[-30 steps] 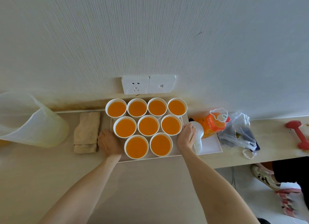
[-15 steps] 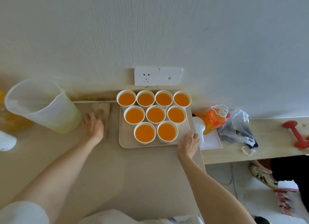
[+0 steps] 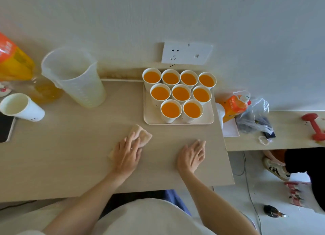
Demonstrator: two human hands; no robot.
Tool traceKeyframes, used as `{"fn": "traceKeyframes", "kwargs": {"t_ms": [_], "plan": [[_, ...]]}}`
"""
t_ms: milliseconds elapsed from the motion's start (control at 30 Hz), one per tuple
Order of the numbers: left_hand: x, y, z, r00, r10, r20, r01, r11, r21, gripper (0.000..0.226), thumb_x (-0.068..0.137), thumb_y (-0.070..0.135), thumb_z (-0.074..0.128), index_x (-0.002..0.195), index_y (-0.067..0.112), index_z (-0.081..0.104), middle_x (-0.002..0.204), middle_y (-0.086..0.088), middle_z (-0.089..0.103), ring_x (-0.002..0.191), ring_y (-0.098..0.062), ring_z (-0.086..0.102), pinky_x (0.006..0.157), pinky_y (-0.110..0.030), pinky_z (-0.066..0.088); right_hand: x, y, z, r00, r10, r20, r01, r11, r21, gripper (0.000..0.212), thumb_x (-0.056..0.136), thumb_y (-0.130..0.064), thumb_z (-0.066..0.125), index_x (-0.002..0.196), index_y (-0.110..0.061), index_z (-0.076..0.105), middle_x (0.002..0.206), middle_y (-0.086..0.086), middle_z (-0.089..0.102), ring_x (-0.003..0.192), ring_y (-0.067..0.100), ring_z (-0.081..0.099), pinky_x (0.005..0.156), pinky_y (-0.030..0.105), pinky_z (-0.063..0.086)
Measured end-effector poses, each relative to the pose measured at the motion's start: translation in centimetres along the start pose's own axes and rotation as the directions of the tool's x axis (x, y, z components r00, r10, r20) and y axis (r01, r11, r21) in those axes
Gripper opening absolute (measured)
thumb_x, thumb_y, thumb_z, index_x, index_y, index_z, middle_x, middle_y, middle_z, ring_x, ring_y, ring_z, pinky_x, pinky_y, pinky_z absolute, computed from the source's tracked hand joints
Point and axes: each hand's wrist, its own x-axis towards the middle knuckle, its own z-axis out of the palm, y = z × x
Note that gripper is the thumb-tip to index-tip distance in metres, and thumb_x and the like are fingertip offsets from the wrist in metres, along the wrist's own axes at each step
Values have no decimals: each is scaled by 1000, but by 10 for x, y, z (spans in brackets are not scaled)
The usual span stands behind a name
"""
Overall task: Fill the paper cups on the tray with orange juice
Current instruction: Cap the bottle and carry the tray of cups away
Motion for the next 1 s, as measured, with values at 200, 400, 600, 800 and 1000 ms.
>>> {"fn": "traceKeyframes", "kwargs": {"t_ms": [200, 400, 600, 800, 1000], "plan": [[-13, -36, -17, 985, 161, 59, -160, 987, -33, 45, 80, 5, 41, 115, 15, 68, 127, -6, 61, 95, -33, 65, 71, -40, 50, -48, -26, 14, 997, -50, 54, 53, 997, -59, 59, 104, -25, 30, 155, -4, 8, 162, 16, -1, 149, 27, 5, 119, 38, 6], [-61, -174, -81, 885, -453, 107, 448, 891, 68, 66, 73, -8, 65, 135, 9, 52, 138, -20, 46, 105, -44, 50, 87, -53, 42, -124, -68, 46, 966, -215, 140, 220, 975, -20, 60, 103, -24, 31, 155, -8, 6, 162, 13, -11, 150, 24, -5, 120, 36, 0], [-57, -178, -79, 764, -639, 95, 638, 769, 38, 67, 81, 2, 53, 145, 15, 35, 153, -14, 27, 110, -40, 43, 89, -48, 37, -185, -93, 70, 903, -362, 232, 384, 921, -58, 61, 104, -30, 29, 155, -11, 2, 162, 11, -15, 150, 24, -11, 120, 34, -7], [-99, -153, -57, 959, 177, 219, -167, 984, -62, 55, 84, 14, 35, 138, 22, 37, 143, -5, 38, 93, -35, 60, 74, -44, 52, -208, -98, 80, 935, -293, 201, 320, 940, -115, 61, 104, -31, 29, 155, -12, 3, 162, 17, -13, 150, 28, -7, 120, 36, -2], [-134, -280, -115, 918, -389, 77, 385, 921, 60, 58, 73, 0, 56, 131, 6, 54, 133, -20, 50, 96, -42, 53, 79, -49, 44, -232, -113, 97, 973, -202, 111, 211, 975, -74, 61, 104, -31, 30, 156, -10, 6, 162, 18, -6, 150, 29, -2, 121, 41, 3]]}}
